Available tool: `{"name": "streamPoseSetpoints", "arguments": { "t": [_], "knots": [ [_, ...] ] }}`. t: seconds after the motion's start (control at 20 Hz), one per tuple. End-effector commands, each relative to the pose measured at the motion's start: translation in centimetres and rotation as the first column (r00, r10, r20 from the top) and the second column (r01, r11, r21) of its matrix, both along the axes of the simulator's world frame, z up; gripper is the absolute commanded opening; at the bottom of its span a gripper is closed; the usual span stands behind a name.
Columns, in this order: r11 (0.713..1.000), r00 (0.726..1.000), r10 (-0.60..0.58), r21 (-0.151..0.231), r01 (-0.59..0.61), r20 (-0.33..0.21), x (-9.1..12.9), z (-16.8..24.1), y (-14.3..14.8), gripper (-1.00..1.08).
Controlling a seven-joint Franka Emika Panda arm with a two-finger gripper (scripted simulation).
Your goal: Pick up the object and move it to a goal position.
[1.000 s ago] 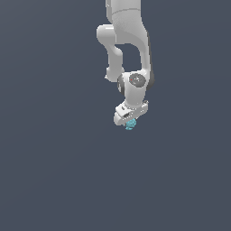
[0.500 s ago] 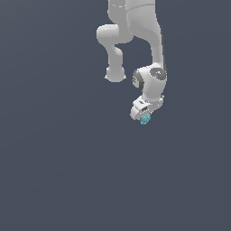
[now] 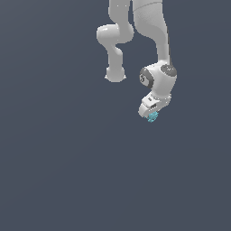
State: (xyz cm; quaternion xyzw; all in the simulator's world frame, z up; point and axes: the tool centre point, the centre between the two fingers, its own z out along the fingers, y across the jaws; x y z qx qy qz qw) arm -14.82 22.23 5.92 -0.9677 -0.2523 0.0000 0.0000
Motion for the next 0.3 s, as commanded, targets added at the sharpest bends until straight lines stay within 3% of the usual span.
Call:
{"name": "streamPoseSetpoints", "arguments": {
  "t": [0.0,0.25],
  "knots": [
    [1.0,1.0,-0.002,0.0,0.002,0.0,-0.02,0.03,0.22,-1.0],
    [1.0,1.0,-0.002,0.0,0.002,0.0,0.2,-0.02,-0.19,-1.0]
  ]
}}
